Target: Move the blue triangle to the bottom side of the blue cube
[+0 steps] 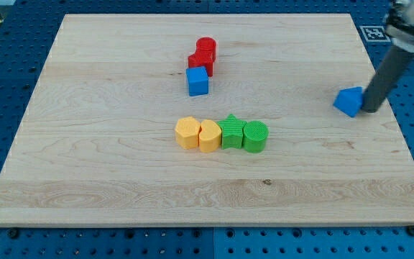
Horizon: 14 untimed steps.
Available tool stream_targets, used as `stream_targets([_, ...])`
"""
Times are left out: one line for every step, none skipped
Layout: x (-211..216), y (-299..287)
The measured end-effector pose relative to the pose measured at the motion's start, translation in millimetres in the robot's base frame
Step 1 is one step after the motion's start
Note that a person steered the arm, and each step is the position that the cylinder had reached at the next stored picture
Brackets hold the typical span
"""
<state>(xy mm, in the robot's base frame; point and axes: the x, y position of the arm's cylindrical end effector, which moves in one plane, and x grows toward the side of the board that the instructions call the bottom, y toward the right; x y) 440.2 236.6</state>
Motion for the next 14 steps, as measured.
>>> stream_targets([0,-64])
stream_targets([0,-89])
stream_targets([-1,-55])
stream_targets([-25,-41])
stream_targets([-43,-52])
stream_targets([-35,-88])
stream_targets([-16,-130])
stream_targets([-12,-157])
stream_targets([-17,-141])
stream_targets([-3,-118])
stream_targets([26,-110])
stream_targets([35,-118])
stream_targets([35,-157])
stream_targets([31,-197])
